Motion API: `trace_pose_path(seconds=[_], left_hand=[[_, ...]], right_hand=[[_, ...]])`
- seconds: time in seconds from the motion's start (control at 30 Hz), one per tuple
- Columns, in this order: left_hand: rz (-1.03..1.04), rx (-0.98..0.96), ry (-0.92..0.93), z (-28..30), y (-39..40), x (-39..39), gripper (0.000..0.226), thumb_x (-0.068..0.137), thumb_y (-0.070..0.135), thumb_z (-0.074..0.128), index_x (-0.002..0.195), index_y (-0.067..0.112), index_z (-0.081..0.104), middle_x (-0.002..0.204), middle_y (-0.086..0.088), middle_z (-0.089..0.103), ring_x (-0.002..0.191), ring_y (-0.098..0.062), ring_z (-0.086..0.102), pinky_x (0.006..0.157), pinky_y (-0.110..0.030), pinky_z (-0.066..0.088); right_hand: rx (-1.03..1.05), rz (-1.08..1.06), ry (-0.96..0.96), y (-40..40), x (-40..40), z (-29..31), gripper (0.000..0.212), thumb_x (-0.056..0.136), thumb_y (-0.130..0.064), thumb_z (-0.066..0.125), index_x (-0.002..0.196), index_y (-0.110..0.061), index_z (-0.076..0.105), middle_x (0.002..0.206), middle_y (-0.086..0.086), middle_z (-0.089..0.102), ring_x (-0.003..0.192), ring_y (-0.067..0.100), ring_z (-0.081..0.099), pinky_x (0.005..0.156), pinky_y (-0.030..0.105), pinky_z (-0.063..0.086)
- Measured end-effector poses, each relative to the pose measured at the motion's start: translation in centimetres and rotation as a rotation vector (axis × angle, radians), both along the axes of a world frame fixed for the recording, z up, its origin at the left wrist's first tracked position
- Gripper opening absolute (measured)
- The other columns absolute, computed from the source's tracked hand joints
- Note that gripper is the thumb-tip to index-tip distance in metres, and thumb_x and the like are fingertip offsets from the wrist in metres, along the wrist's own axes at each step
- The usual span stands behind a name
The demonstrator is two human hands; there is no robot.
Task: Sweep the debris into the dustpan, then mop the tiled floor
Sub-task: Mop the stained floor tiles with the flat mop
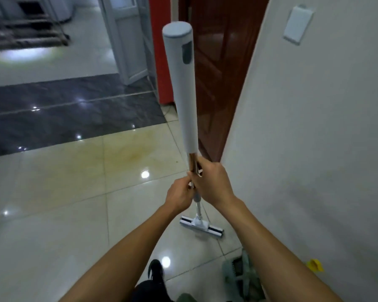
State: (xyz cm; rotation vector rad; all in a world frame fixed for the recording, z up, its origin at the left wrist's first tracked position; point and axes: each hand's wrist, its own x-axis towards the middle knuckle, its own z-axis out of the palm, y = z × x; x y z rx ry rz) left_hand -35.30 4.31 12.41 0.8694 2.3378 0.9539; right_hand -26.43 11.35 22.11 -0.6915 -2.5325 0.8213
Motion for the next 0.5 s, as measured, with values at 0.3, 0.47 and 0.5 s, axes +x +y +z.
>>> trace_pose_path(seconds=[0.3, 0.47, 0.5], left_hand=[[0.271, -0.045, -0.035, 0.1, -16.0, -7.2, 0.023, 0.090, 0.018, 0.060, 0.074, 0.034, 0.057, 0.077, 0.012, 0.067, 0.070, -0.015, 0.065, 0.054, -0.026, 0.044], [0.404, -0.043, -0.034, 0.1, -26.8, -11.7, 0.028, 0.088, 0.027, 0.058, 0.070, 0.048, 0.051, 0.070, 0.020, 0.057, 0.066, -0.006, 0.058, 0.054, -0.026, 0.041], [0.439, -0.021, -0.046, 0.0, -29.2, -12.5, 0.030, 0.086, 0.029, 0.058, 0.071, 0.054, 0.054, 0.070, 0.022, 0.058, 0.067, -0.002, 0.058, 0.056, -0.026, 0.042]], right_hand=[[-0.094, 0.242, -0.030, -13.3, -8.7, -0.1, 0.018, 0.088, -0.028, 0.071, 0.104, -0.024, 0.065, 0.087, -0.004, 0.070, 0.075, 0.014, 0.067, 0.073, 0.035, 0.060], [-0.100, 0.383, -0.053, -22.6, -14.3, -0.1, 0.015, 0.085, -0.025, 0.071, 0.099, -0.025, 0.066, 0.086, -0.005, 0.071, 0.077, 0.014, 0.067, 0.070, 0.032, 0.059], [-0.096, 0.415, -0.053, -24.7, -15.4, -0.3, 0.014, 0.085, -0.024, 0.071, 0.098, -0.026, 0.066, 0.085, -0.006, 0.071, 0.075, 0.012, 0.066, 0.067, 0.026, 0.057]])
